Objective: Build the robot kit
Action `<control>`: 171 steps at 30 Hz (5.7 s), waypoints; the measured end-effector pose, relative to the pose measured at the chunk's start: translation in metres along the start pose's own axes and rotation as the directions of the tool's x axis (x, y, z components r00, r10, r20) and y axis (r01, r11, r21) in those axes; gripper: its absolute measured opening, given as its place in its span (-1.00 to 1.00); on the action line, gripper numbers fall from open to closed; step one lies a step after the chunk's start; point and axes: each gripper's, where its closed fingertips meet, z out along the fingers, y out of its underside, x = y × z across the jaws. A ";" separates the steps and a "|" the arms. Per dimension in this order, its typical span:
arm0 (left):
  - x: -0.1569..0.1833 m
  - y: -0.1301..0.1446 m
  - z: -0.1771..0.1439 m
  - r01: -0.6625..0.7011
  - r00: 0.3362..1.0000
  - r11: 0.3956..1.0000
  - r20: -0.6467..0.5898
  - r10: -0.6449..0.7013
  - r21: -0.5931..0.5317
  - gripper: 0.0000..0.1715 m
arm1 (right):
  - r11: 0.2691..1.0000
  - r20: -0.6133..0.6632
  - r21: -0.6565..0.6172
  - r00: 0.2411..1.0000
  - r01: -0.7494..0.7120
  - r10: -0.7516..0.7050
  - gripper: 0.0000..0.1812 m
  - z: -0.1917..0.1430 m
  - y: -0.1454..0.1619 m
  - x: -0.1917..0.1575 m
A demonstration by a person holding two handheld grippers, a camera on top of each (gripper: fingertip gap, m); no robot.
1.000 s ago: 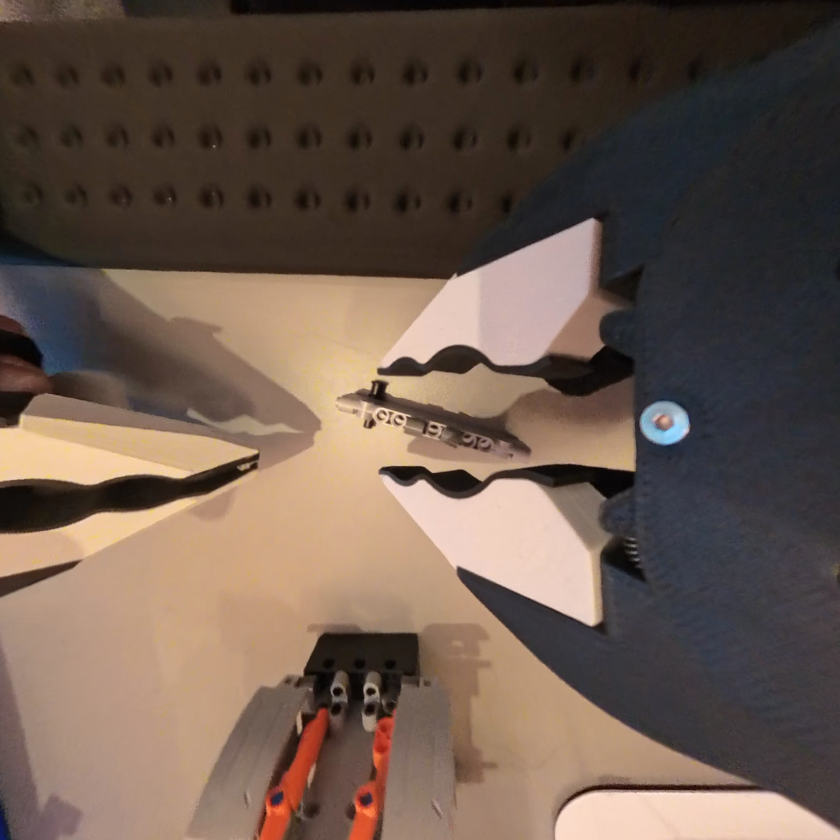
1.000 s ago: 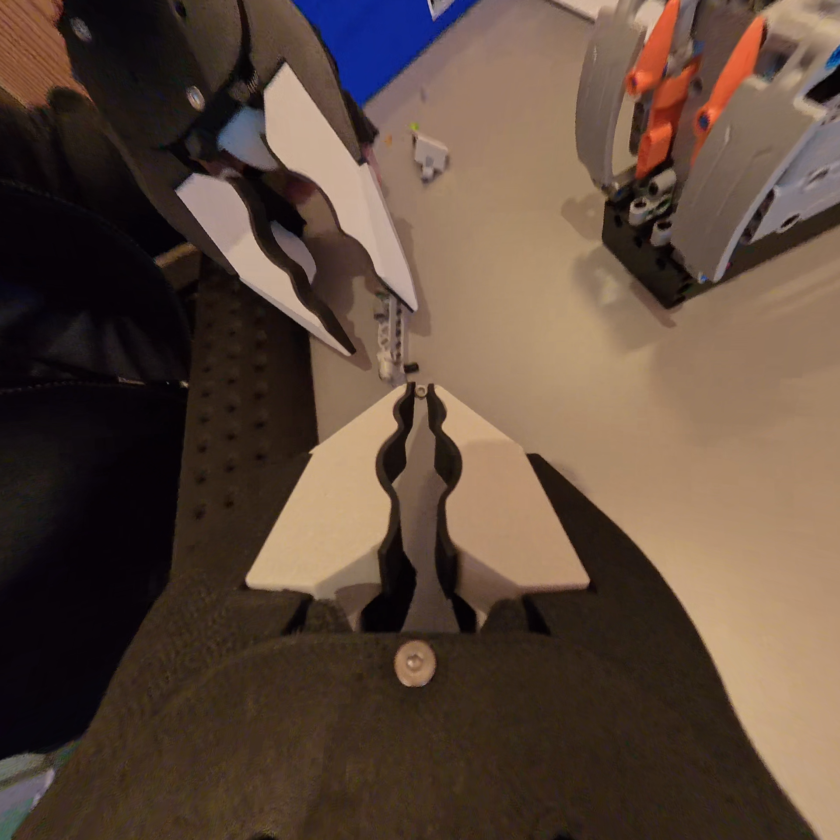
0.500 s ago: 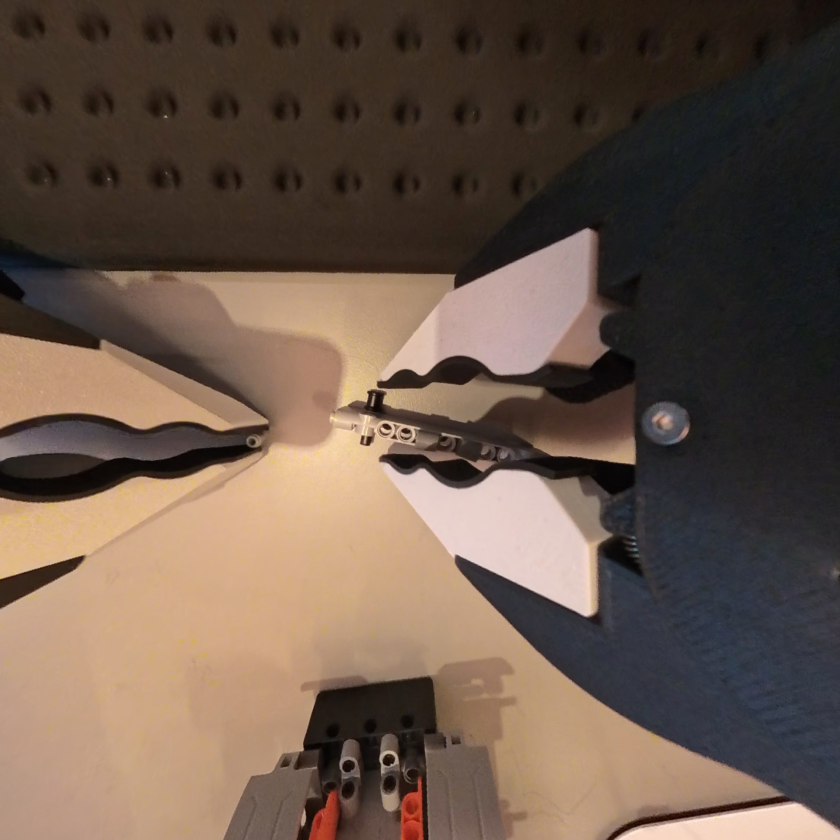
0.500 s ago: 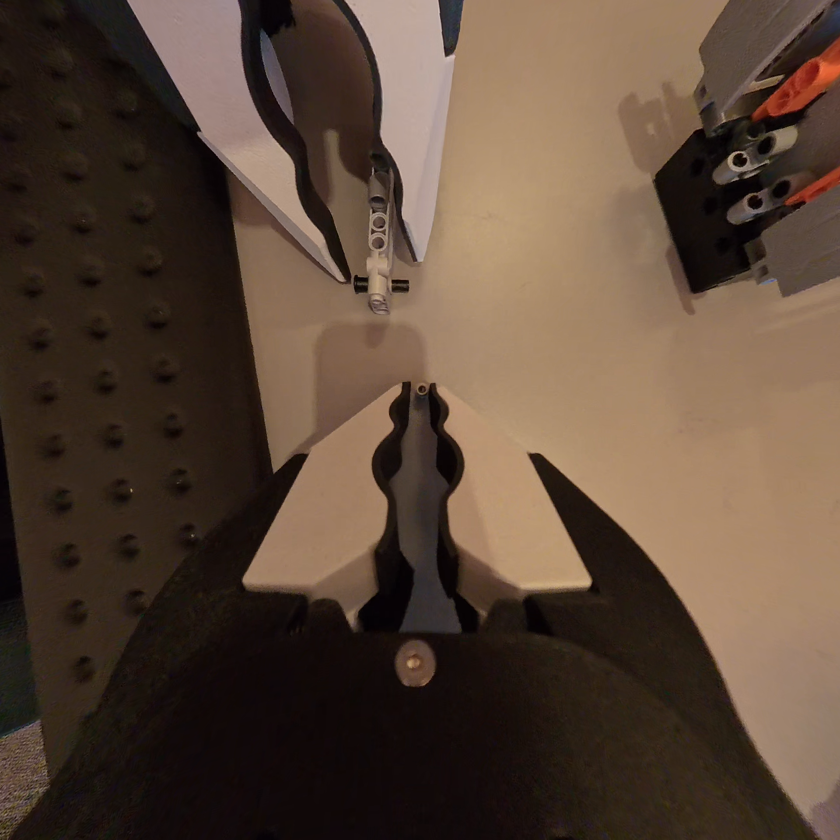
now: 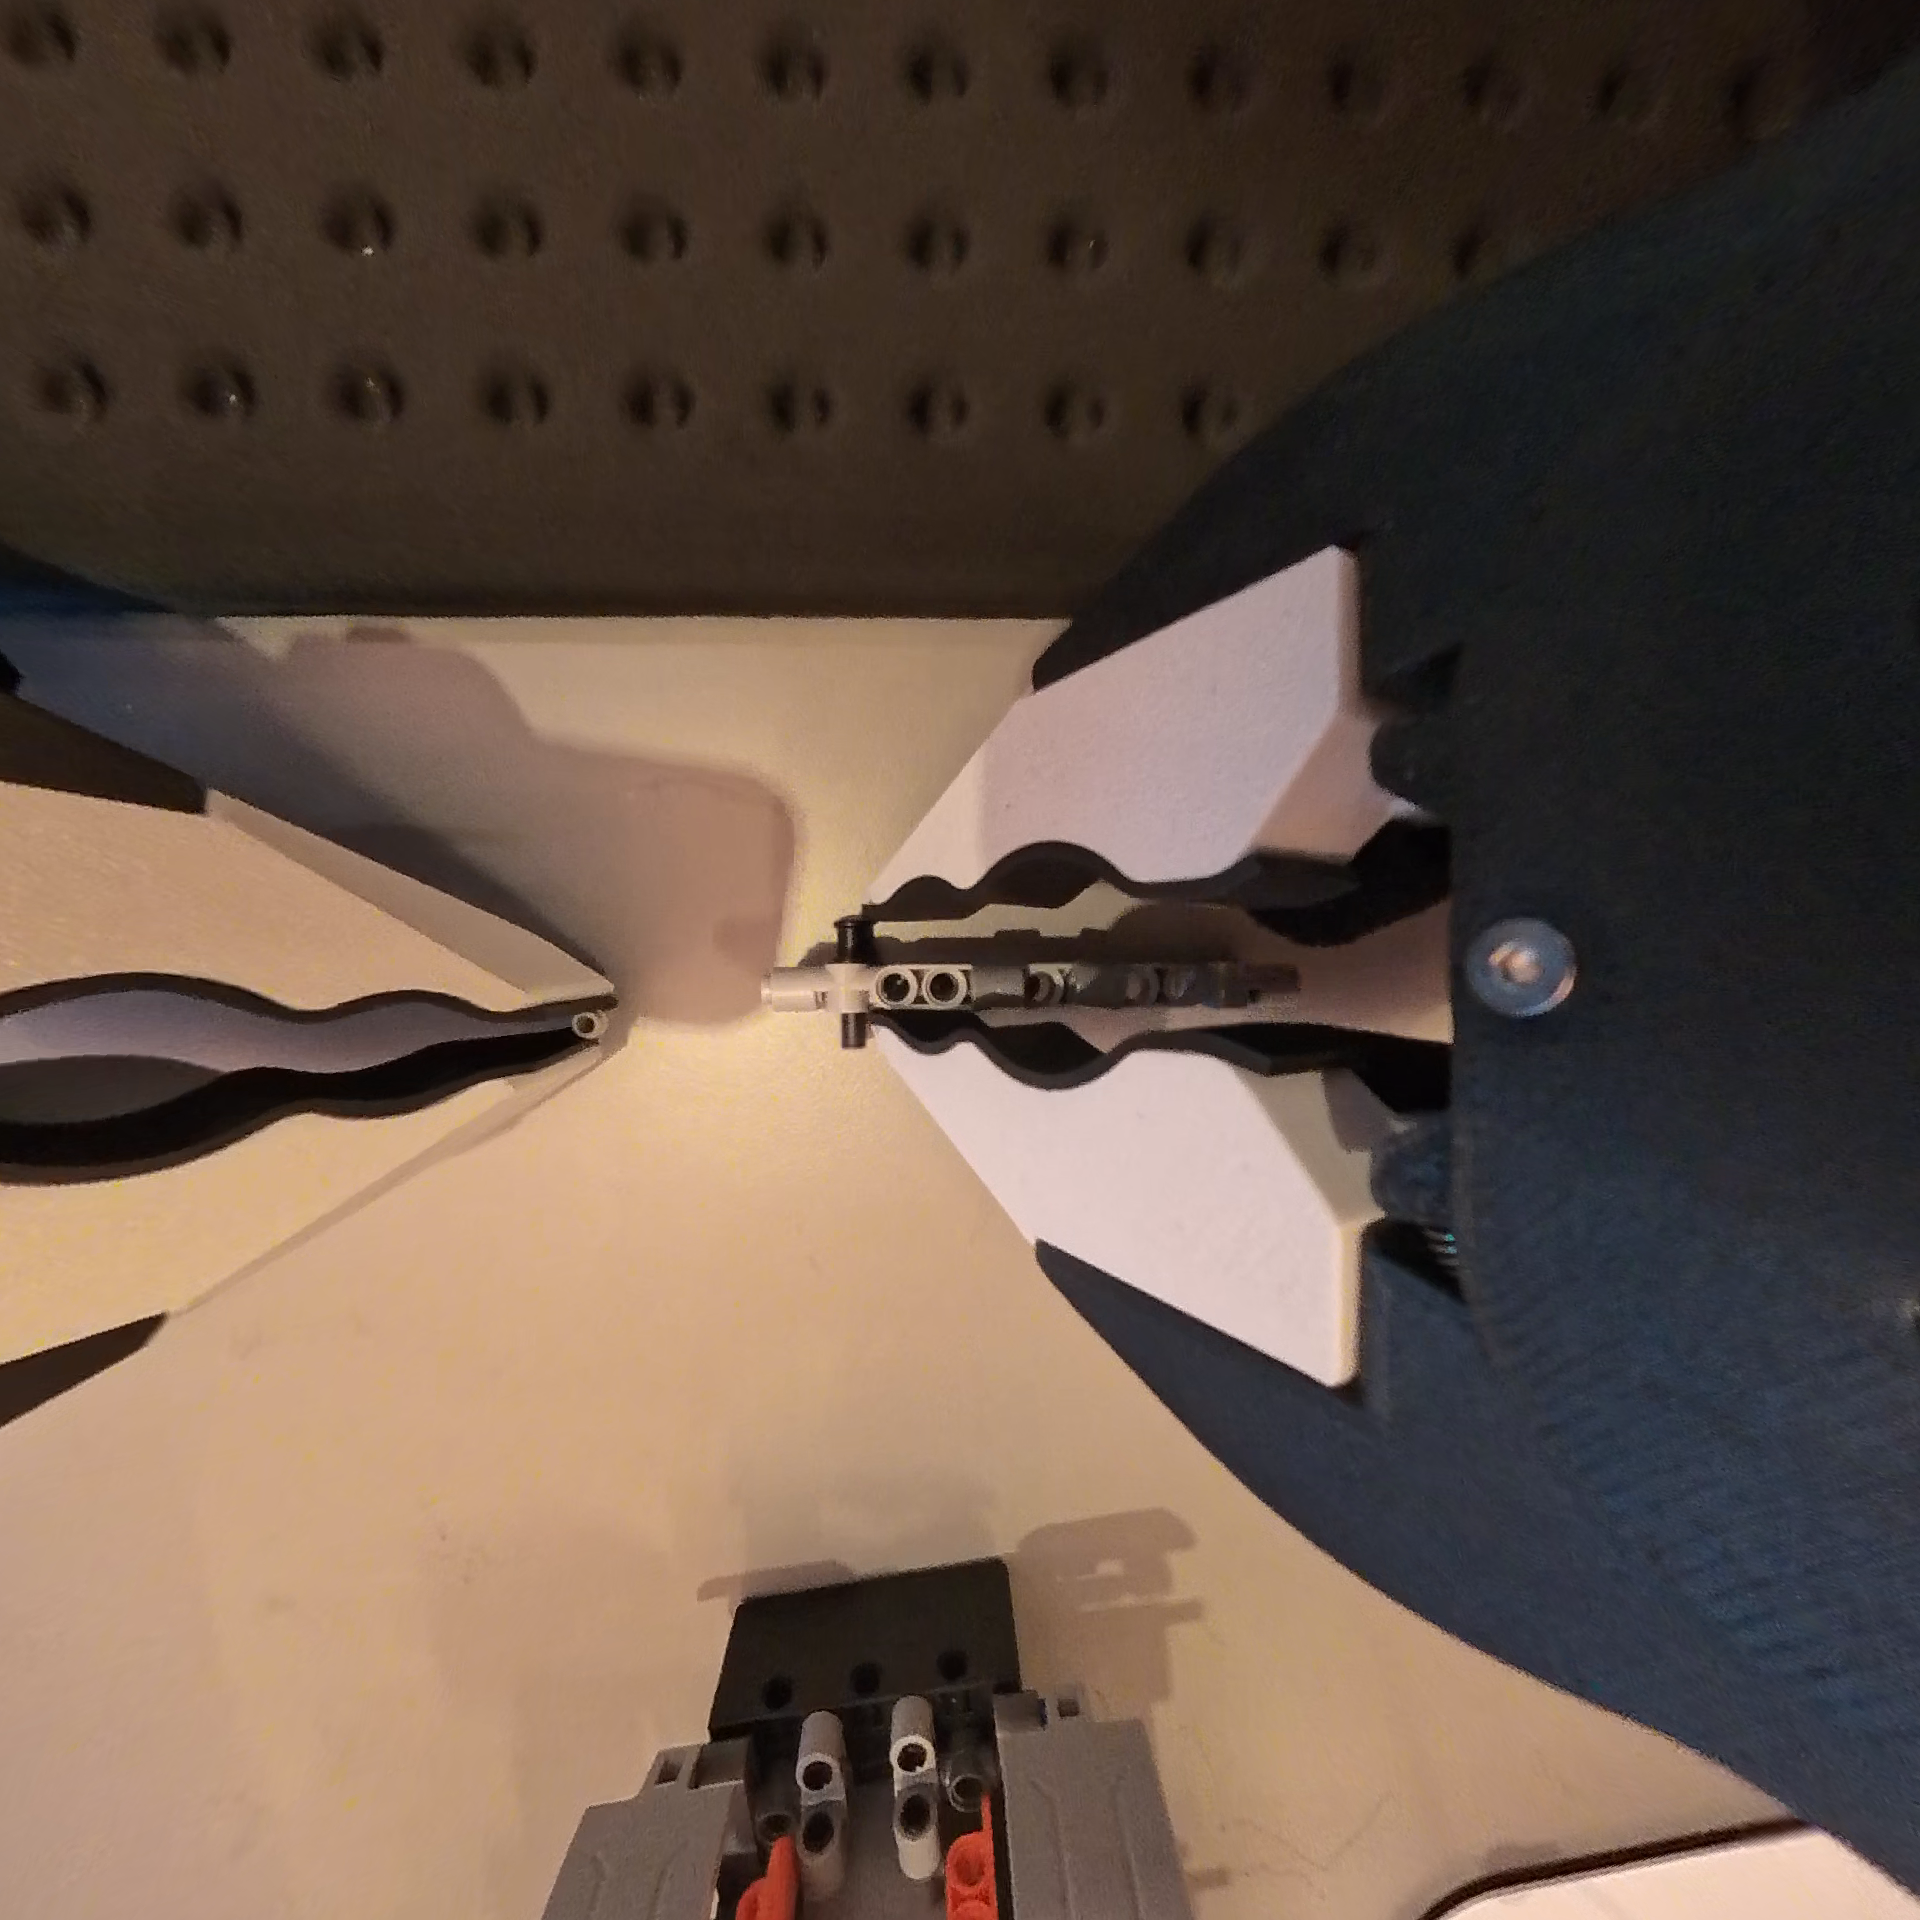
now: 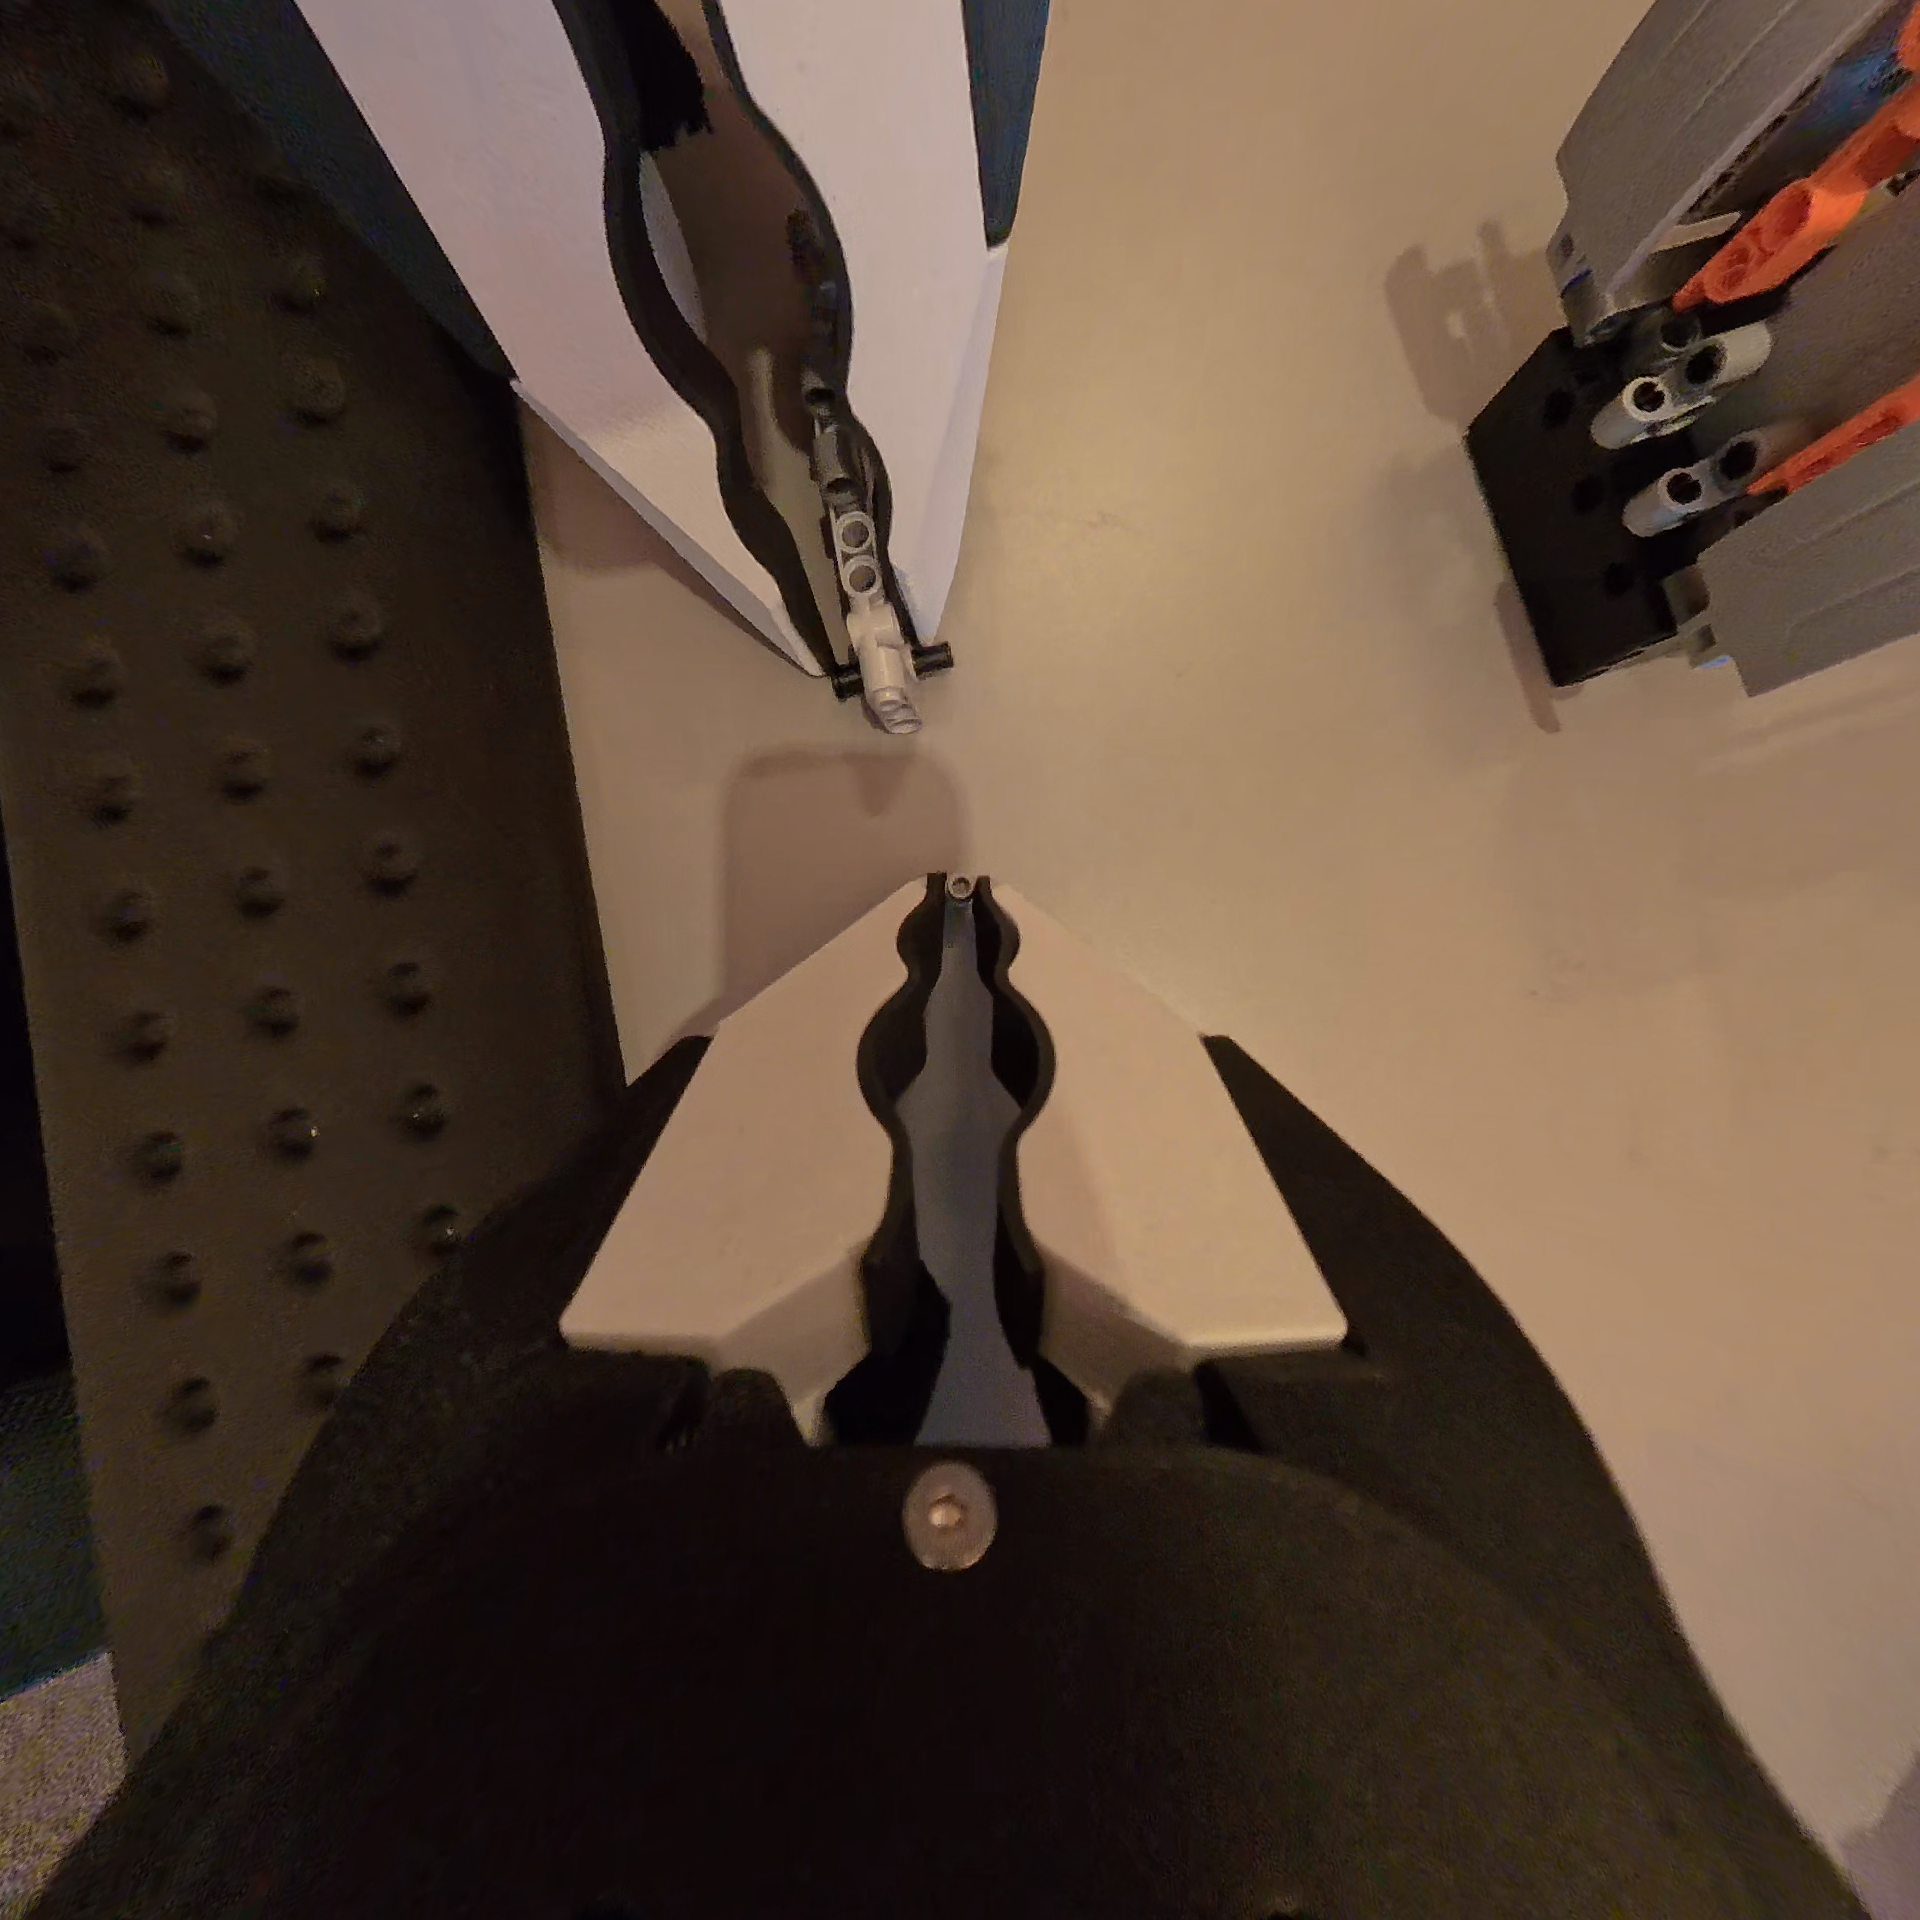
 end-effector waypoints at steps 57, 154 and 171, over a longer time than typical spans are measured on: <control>-0.013 -0.060 -0.060 0.031 0.998 0.886 0.036 -0.054 0.463 -0.94 | 0.805 0.193 0.562 0.977 -0.190 0.096 -0.97 -0.068 -0.073 -0.010; -0.008 -0.004 0.003 0.107 0.994 0.990 -0.026 -0.105 0.087 -0.95 | 0.984 0.196 0.162 0.980 -0.077 0.044 -1.00 0.013 -0.026 -0.006; -0.004 0.010 -0.014 0.157 0.986 0.985 -0.061 -0.153 0.076 -0.80 | 0.971 0.091 0.218 0.992 -0.100 0.082 -1.00 -0.025 -0.033 0.012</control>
